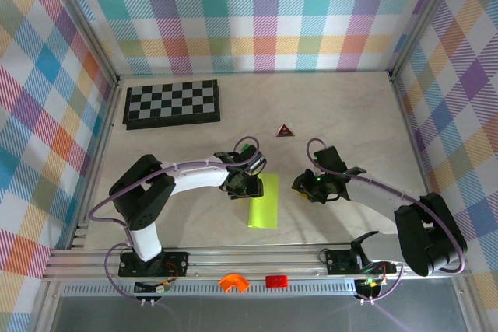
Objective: Fold a paper plane with a square sheet of paper (pick it up from the middle)
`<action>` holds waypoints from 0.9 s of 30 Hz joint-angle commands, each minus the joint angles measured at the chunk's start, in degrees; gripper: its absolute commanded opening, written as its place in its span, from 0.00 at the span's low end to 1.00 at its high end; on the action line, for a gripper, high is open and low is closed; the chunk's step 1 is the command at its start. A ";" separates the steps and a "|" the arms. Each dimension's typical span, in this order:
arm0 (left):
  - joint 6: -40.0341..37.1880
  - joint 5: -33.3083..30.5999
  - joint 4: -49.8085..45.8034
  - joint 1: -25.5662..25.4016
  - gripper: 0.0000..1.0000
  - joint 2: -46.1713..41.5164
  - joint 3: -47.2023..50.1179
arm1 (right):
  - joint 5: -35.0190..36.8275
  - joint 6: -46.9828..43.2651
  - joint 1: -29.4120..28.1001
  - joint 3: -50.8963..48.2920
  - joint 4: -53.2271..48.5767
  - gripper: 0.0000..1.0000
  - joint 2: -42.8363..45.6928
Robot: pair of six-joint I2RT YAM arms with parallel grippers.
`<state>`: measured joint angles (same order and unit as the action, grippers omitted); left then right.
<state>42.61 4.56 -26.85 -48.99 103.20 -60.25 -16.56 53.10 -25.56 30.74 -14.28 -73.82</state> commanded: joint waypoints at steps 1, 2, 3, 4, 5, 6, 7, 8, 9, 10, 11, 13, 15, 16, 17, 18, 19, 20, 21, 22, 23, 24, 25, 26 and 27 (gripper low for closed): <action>-1.20 -3.86 0.24 0.04 0.54 7.09 3.07 | -1.28 -0.71 0.03 1.18 -0.68 0.30 -0.66; -1.06 -3.85 0.23 0.08 0.54 7.06 3.04 | -1.44 -0.80 0.07 1.32 -0.83 0.30 -0.75; -0.92 -3.77 0.26 0.04 0.54 7.17 3.00 | -1.52 -0.97 0.07 1.49 -0.72 0.30 -0.88; -0.89 -3.57 0.39 0.11 0.54 7.31 2.91 | -1.50 -0.91 0.07 1.59 -0.81 0.30 -1.04; -0.95 -3.34 0.40 0.06 0.54 7.46 2.86 | -1.63 -0.98 0.07 1.70 -0.66 0.30 -1.19; -0.87 -3.33 0.28 0.04 0.54 7.62 2.78 | -1.80 -1.12 0.07 1.82 -0.73 0.30 -1.39; -0.82 -3.41 0.31 0.12 0.54 7.67 2.79 | -2.02 -1.19 0.07 1.89 -0.55 0.30 -1.57; -0.91 -3.41 0.39 0.12 0.54 7.66 2.77 | -2.28 -1.32 0.07 2.01 -0.38 0.30 -1.75; -1.00 -3.41 0.31 0.07 0.55 7.81 2.77 | -2.55 -1.33 0.07 1.98 -0.09 0.30 -1.92; -1.24 -3.42 0.30 0.11 0.55 7.89 2.67 | -2.75 -1.38 0.07 1.99 0.13 0.30 -1.94; -1.35 -3.41 0.30 0.06 0.55 7.97 2.68 | -3.02 -1.49 0.07 1.91 0.49 0.30 -1.94; -1.39 -3.67 0.22 0.05 0.55 8.01 2.55 | -3.30 -1.49 0.07 1.84 0.97 0.30 -1.78; -1.23 -3.68 0.22 0.04 0.55 8.14 2.49 | -3.71 -1.73 0.07 1.71 1.69 0.30 -1.35; -1.20 -3.55 0.26 0.09 0.55 8.22 2.46 | -3.90 -1.79 0.07 1.59 1.96 0.30 -1.17; -1.08 -3.42 0.38 0.06 0.55 8.33 2.50 | -4.01 -1.88 0.07 1.49 2.20 0.30 -1.00; -1.04 -3.34 0.40 0.06 0.55 8.47 2.46 | -4.12 -1.97 0.07 1.39 2.36 0.30 -0.84; -0.98 -3.28 0.40 0.04 0.55 8.65 2.50 | -4.36 -2.06 0.10 1.42 2.50 0.30 -0.72; -0.91 -3.22 0.40 0.05 0.55 8.71 2.44 | -4.62 -2.18 0.07 1.33 2.80 0.30 -0.67; -0.78 -3.28 0.40 0.07 0.55 8.78 2.47 | -5.11 -2.29 0.07 1.21 3.25 0.30 -0.54; -0.70 -3.24 0.45 0.05 0.55 8.84 2.58 | -5.71 -2.47 0.07 0.98 3.88 0.30 -0.47; -0.62 -3.15 0.57 0.08 0.55 8.72 2.75 | -6.42 -2.56 0.08 0.73 4.80 0.30 -0.45; -0.52 -3.15 0.64 0.11 0.55 8.80 2.72 | -7.07 -2.64 0.06 0.48 5.71 0.30 -0.45; -0.34 -3.15 0.65 0.12 0.55 8.79 2.75 | -7.54 -2.57 0.07 0.25 6.45 0.29 -0.36; -0.17 -3.07 0.66 0.05 0.55 8.86 2.84 | -8.01 -2.56 0.07 0.03 7.22 0.28 -0.31; 0.07 -3.06 0.59 0.09 0.55 8.91 2.82 | -8.05 -2.60 0.07 -0.11 7.45 0.28 -0.27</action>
<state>42.63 4.58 -28.25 -49.01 104.20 -61.45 -22.06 51.57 -25.58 31.40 -9.63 -75.29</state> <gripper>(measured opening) 0.550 0.283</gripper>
